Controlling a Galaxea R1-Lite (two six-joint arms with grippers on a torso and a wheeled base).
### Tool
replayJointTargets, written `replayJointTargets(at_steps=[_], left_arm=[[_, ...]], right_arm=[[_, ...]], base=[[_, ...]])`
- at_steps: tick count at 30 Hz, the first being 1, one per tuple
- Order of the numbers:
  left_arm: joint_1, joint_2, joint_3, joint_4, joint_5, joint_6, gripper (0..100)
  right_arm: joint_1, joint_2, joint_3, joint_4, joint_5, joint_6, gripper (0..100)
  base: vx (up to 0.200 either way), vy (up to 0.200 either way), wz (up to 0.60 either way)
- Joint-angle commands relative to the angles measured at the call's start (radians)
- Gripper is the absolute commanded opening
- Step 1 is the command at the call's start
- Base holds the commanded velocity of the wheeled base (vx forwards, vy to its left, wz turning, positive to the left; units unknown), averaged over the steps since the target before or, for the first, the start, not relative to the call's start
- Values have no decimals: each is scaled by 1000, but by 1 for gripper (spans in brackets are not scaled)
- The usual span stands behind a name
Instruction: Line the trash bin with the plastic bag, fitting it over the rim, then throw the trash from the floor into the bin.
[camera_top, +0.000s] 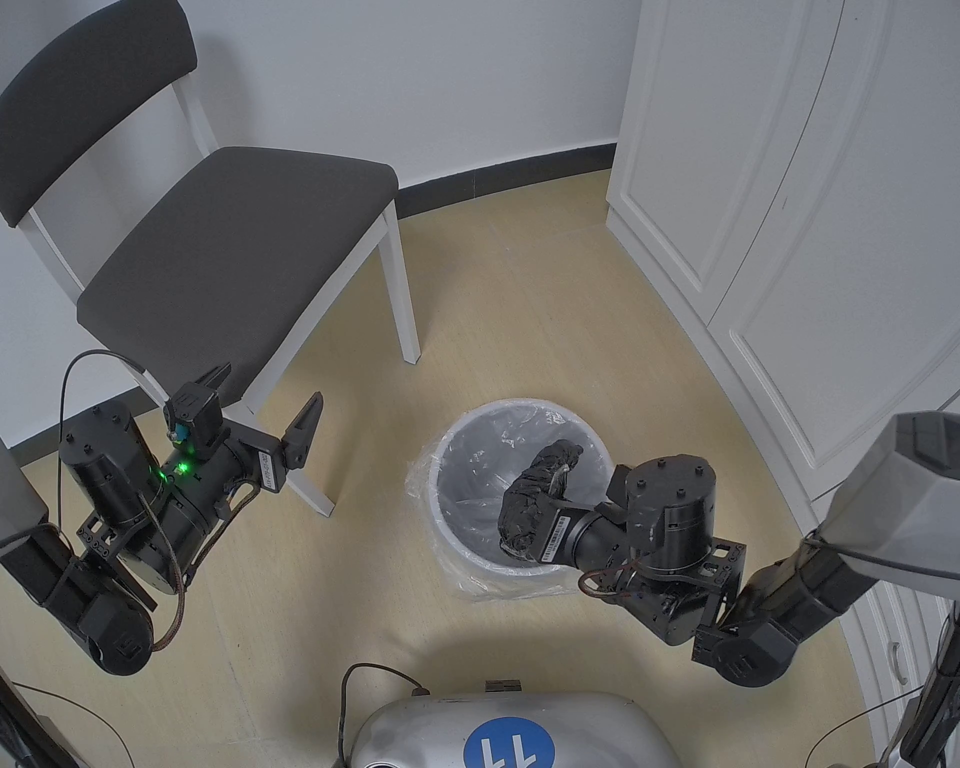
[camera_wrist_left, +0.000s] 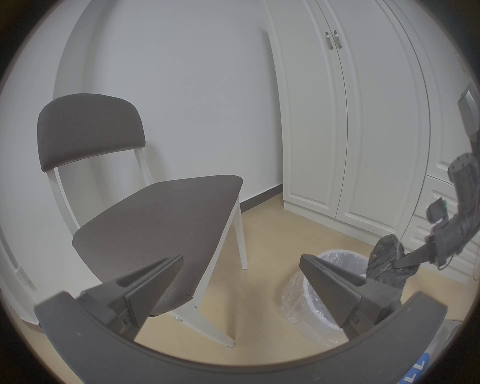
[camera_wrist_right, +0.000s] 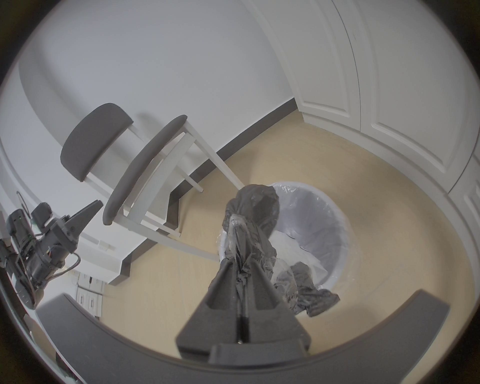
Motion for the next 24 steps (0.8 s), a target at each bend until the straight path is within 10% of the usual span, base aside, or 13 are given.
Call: replayJointTargets(at_steps=[1,24], left_arm=[[0,6,-1,-1,0,-1,100],[-2,-2,1,-1,0,1,100]], right_arm=[[-37,155,-31,-113,3,12,0],[-80,386,-141,-357,15,27,0]], base=[[0,0,0],[0,0,0]])
